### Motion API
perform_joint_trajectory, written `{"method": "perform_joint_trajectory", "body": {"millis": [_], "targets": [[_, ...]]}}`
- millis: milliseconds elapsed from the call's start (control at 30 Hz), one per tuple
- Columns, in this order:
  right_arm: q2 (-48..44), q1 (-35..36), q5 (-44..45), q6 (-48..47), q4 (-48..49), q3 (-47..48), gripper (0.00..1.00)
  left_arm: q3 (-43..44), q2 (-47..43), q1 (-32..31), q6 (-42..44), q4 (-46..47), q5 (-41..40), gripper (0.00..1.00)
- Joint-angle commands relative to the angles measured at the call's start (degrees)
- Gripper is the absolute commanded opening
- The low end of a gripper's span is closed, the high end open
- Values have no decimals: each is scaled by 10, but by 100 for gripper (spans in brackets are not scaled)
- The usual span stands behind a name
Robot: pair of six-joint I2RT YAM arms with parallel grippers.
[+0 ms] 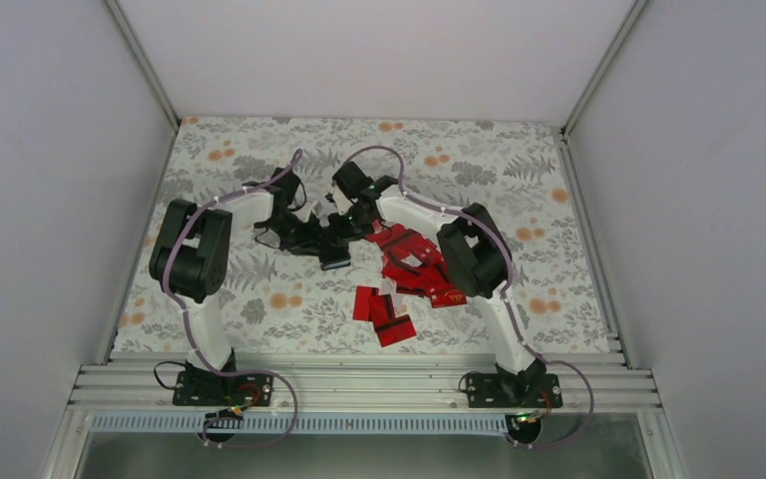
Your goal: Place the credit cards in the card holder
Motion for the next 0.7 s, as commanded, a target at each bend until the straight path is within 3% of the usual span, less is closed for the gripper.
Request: {"method": "perform_joint_trajectory", "body": {"millis": [0,267,467,667], "targets": [[40,51,64,-31,-42,4,4,-14,40,-7,5,112,-25,24],[26,83,124,-59,-33,-41,4,-15,39,-7,5,112,-31,20],[-1,83,122,-55,-9,-52,4,-30,16,-7,1,115,-38,20],[-33,44,66,-39,-20,24,7,-37,-35,-7,1,103,-62,31]]}}
